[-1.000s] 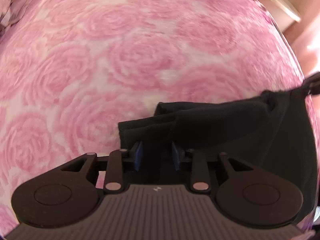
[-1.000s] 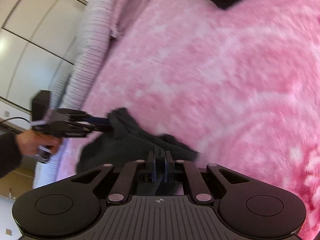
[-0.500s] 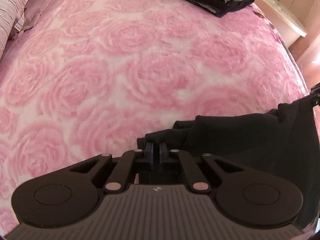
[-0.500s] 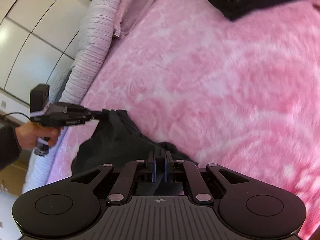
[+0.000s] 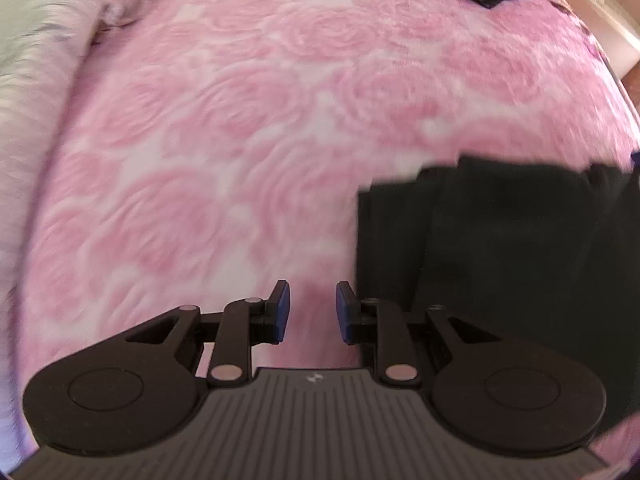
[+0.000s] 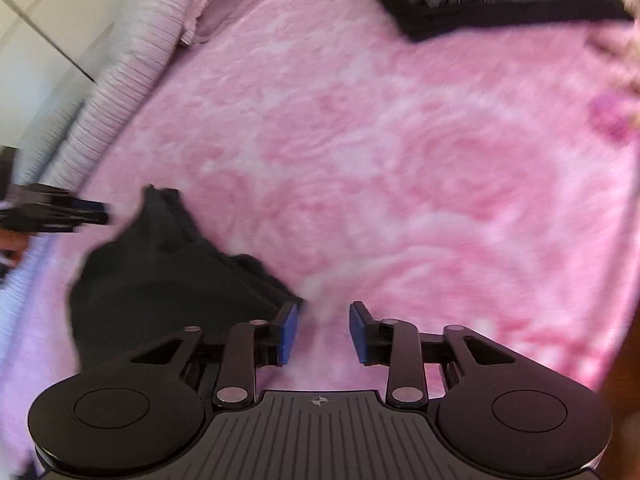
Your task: Fold clothes
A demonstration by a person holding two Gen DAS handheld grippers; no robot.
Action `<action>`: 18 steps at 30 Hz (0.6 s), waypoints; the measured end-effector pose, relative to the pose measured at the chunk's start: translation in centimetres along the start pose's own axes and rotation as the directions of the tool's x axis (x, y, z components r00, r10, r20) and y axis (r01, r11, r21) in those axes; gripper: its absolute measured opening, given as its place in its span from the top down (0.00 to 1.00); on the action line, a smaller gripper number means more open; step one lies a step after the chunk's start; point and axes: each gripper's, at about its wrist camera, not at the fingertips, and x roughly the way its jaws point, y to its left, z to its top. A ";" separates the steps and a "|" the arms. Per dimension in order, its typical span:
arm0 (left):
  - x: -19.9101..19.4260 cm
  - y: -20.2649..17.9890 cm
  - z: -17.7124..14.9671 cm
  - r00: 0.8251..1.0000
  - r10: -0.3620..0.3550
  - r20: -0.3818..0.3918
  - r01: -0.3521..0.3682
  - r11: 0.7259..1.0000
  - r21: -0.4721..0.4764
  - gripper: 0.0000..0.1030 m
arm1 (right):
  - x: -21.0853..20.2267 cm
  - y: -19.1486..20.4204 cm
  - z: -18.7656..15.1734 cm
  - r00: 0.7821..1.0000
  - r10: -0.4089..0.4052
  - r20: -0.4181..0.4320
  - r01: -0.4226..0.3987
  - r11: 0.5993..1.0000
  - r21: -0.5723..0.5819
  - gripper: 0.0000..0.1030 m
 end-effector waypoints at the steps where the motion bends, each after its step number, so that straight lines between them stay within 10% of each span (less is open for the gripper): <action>1: -1.2 -0.5 -1.3 1.000 0.012 0.003 -0.012 1.000 0.012 0.79 | -0.7 1.0 -0.3 1.000 0.007 0.005 -0.007 1.000 -0.027 0.67; 11: -5.0 -10.6 -13.9 0.998 0.050 0.041 -0.061 0.926 0.372 0.69 | -1.6 14.9 -11.1 0.961 0.239 -0.141 -0.277 0.865 -0.419 0.66; 18: -1.0 -11.3 -15.5 0.999 0.027 0.027 -0.034 0.952 0.303 0.69 | 3.4 13.5 -15.7 0.968 0.162 -0.193 -0.208 0.947 -0.247 0.66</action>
